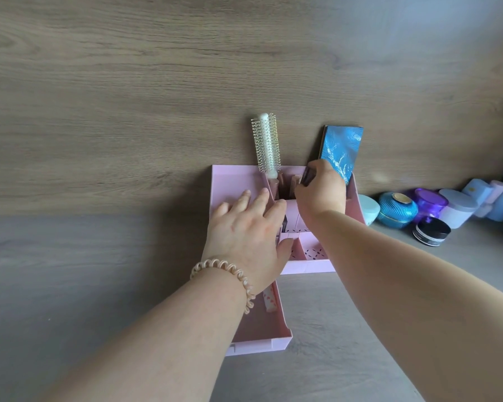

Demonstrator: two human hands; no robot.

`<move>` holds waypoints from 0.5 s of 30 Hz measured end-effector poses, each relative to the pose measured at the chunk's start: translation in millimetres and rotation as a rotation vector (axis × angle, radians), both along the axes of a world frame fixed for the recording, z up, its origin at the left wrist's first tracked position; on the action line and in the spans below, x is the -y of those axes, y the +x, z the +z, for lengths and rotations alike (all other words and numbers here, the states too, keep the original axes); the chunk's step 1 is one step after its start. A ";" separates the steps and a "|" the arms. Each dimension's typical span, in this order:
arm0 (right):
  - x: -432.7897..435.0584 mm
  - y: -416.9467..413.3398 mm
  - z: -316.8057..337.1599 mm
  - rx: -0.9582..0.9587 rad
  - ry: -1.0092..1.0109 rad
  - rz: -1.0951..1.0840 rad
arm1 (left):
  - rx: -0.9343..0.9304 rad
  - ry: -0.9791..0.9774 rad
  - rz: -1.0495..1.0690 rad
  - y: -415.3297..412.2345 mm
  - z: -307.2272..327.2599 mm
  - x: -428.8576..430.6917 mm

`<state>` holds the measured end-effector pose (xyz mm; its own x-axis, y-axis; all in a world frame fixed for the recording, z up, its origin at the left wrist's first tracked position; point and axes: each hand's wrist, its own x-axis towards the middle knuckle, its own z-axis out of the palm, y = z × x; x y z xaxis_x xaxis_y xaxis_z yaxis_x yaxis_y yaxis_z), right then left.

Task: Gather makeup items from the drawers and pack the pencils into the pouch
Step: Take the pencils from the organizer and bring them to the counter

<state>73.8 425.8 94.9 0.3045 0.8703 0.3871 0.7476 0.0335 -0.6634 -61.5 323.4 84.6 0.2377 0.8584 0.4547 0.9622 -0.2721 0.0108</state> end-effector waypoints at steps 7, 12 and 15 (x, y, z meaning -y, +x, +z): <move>6.1 -9.5 7.2 -0.276 0.012 0.039 | -0.003 -0.018 -0.005 -0.2 1.5 0.7; 9.7 -4.5 32.3 -0.512 0.167 0.058 | -0.018 -0.007 -0.001 -0.5 2.2 0.3; 17.9 5.0 52.6 -0.483 0.256 0.060 | -0.032 -0.021 -0.001 -1.0 2.6 0.7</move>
